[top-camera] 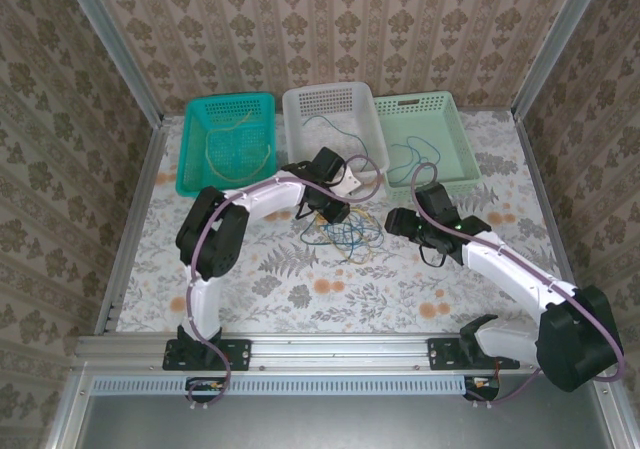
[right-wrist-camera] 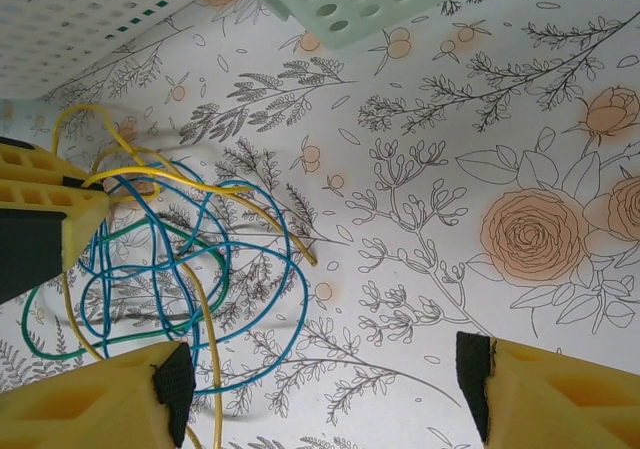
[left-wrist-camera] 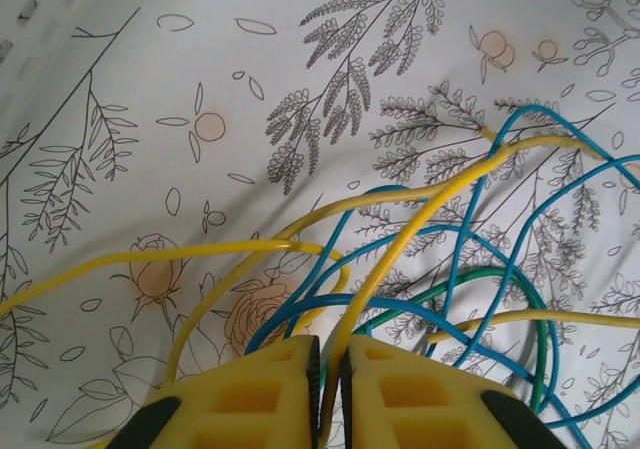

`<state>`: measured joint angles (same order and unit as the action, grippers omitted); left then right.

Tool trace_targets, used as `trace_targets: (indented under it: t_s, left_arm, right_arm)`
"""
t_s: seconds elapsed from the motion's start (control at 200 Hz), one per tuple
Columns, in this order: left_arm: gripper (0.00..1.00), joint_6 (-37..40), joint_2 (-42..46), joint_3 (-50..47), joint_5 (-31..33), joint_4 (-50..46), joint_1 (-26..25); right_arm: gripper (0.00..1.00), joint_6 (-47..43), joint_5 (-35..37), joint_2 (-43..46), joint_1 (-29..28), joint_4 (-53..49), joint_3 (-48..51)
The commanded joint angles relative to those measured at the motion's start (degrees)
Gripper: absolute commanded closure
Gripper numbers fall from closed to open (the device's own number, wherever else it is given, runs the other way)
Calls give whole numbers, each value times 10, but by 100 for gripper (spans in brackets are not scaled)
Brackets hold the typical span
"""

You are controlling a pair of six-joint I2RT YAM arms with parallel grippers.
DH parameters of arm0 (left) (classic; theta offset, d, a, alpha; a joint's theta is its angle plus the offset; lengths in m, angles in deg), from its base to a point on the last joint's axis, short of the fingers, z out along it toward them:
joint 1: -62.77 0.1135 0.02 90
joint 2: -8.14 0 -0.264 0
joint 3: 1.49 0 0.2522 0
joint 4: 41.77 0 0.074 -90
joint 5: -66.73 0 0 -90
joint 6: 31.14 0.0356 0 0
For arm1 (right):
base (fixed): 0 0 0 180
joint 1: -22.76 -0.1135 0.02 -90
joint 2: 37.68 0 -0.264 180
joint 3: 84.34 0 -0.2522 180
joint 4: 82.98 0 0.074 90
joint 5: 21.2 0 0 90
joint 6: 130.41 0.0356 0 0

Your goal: Untangle the cables

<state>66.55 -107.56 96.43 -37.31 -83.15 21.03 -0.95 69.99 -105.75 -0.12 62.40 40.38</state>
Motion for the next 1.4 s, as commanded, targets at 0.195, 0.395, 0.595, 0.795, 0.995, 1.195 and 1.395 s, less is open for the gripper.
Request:
trace_targets:
  t_s: [0.195, 0.395, 0.595, 0.795, 0.995, 1.195, 1.395]
  left_arm:
    - [90, -2, 87, -8, 23, -9, -23]
    - [89, -12, 123, -19, 29, -25, -25]
    - [90, -36, 172, -43, 24, -20, -26]
    - [90, -32, 199, -51, 21, -37, -37]
    - [90, -18, 221, -76, -7, -38, -52]
    - [90, -22, 236, -99, -5, -46, -51]
    - [90, -53, 282, -103, 45, -43, -40]
  right_arm:
    - [29, -7, -22, 7, 0, 12, 4]
    - [30, 1, -28, 13, -4, 27, 12]
    - [30, 6, -58, 29, -7, 70, 28]
    - [30, -6, -45, 15, -20, 57, 12]
    - [28, -19, -43, -42, -36, 72, 1]
    - [29, -52, -53, -100, -38, 114, -18]
    - [30, -40, -46, -89, -38, 121, -19]
